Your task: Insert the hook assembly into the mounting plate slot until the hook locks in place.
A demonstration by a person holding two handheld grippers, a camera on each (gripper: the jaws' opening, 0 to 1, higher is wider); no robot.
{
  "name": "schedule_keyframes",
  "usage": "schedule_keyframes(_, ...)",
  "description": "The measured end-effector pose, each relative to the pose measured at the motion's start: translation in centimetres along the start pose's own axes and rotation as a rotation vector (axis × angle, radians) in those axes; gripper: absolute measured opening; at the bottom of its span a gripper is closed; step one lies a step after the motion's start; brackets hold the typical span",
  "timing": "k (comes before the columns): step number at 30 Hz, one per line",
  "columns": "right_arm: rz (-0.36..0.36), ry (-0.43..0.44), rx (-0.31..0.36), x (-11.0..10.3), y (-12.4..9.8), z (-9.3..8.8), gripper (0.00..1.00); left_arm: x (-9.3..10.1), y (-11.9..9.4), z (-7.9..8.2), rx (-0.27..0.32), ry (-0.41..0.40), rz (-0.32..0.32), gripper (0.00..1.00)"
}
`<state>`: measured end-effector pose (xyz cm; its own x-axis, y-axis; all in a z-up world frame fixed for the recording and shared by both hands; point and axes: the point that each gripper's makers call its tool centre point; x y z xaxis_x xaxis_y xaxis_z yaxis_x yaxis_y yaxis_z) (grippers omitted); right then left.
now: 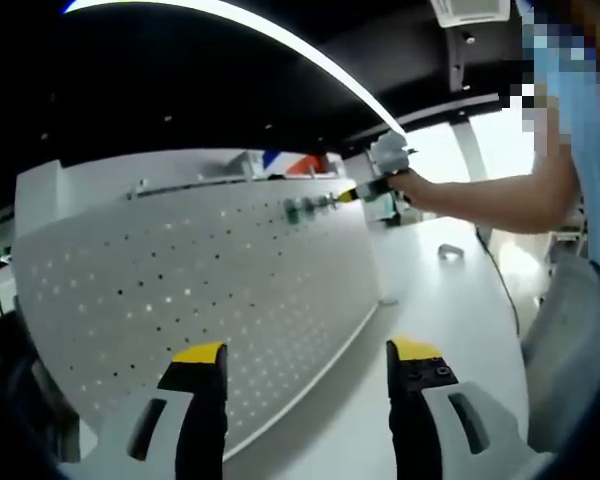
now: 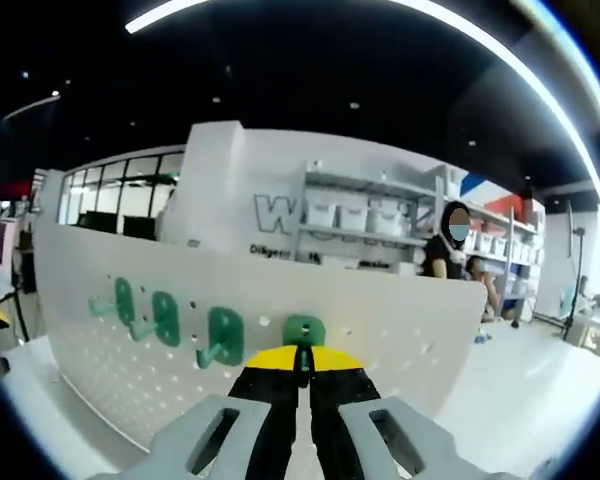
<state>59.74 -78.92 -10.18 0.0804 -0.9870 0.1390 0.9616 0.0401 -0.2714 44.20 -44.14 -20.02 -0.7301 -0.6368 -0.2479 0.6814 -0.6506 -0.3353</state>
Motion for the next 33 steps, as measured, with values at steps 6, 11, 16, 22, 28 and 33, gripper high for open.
schedule_keyframes(6, -0.002, -0.004, -0.001, 0.07, 0.00, 0.02, 0.01, -0.04, -0.05, 0.04, 0.001, 0.001, 0.002, 0.65)
schedule_keyframes(11, -0.016, -0.032, -0.006, -0.05, -0.07, 0.05, 0.01, -0.05, -0.05, 0.08, 0.003, -0.001, 0.002, 0.65)
schedule_keyframes(16, -0.017, -0.032, -0.004, 0.07, -0.08, 0.05, 0.01, -0.06, -0.07, 0.13, 0.004, 0.002, 0.002, 0.65)
schedule_keyframes(22, -0.021, -0.043, -0.009, 0.08, 0.01, 0.06, 0.01, -0.04, -0.05, 0.08, 0.002, 0.001, 0.001, 0.64)
schedule_keyframes(28, -0.020, -0.046, -0.010, 0.08, -0.13, -0.05, 0.01, -0.10, -0.02, 0.09, 0.006, 0.000, 0.002, 0.64)
schedule_keyframes(33, -0.020, -0.044, -0.006, 0.06, -0.44, -0.05, 0.00, -0.09, -0.03, 0.02, 0.003, 0.001, 0.002, 0.63)
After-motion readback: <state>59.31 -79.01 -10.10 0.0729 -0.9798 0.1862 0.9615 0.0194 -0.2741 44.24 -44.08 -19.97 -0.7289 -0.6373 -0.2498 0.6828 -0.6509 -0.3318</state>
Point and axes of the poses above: the point that each gripper's makers call its tool centre point, and the gripper's own axes: y roughly forward along the fingers, x roughly to its right, z roughly out of its top, and after that the axes turned 14 degrees about -x, right-handed
